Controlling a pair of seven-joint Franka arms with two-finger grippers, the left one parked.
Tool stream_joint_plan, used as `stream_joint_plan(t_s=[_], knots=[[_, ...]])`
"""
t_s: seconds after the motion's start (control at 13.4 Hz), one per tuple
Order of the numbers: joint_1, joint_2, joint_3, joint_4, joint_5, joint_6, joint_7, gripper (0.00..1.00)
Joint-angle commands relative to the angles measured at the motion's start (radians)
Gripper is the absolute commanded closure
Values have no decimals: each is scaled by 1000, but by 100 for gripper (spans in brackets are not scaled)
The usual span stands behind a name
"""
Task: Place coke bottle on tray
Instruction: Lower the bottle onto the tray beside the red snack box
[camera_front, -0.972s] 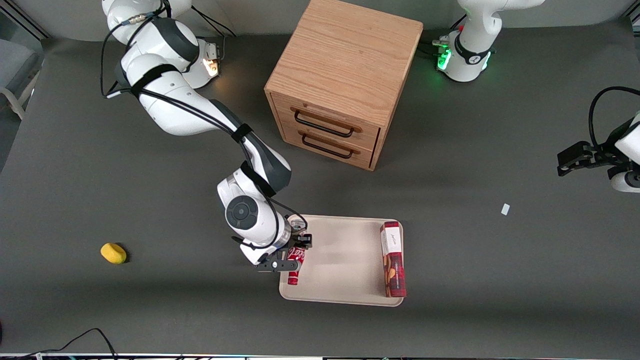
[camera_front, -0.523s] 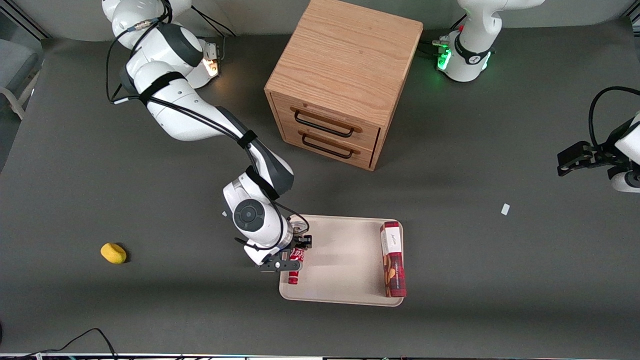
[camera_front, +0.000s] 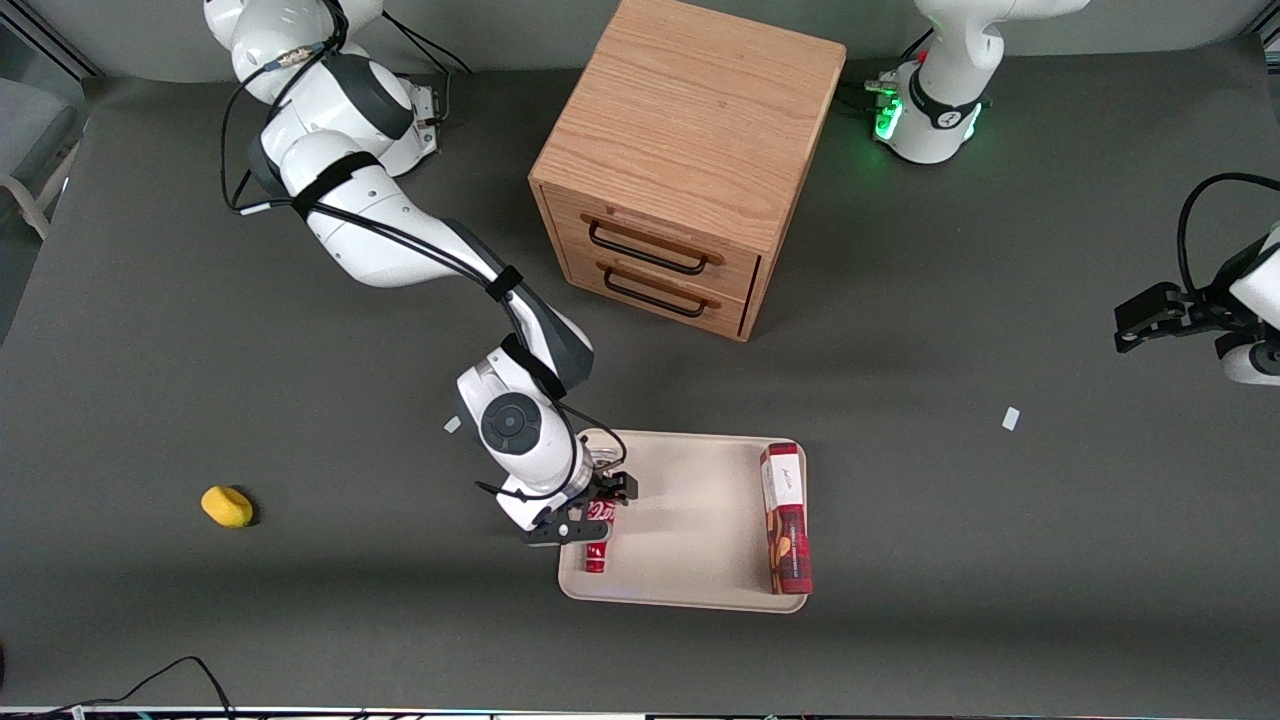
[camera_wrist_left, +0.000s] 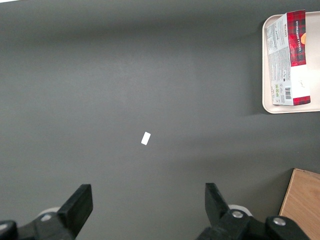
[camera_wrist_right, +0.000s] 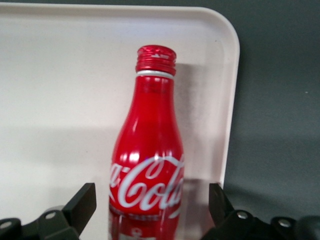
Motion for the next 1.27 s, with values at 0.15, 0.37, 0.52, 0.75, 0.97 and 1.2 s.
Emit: stream_joint_plan(t_s=[0.15, 0.37, 0.52, 0.75, 0.97, 1.2], knots=[[7, 4, -14, 4, -26, 21, -7, 0], [9, 3, -14, 4, -27, 21, -5, 0], [7, 0, -14, 4, -26, 21, -5, 0], [7, -6, -14, 4, -26, 21, -4, 0], [1, -28, -11, -2, -22, 19, -4, 0], [-25, -132, -2, -86, -13, 15, 5, 0]])
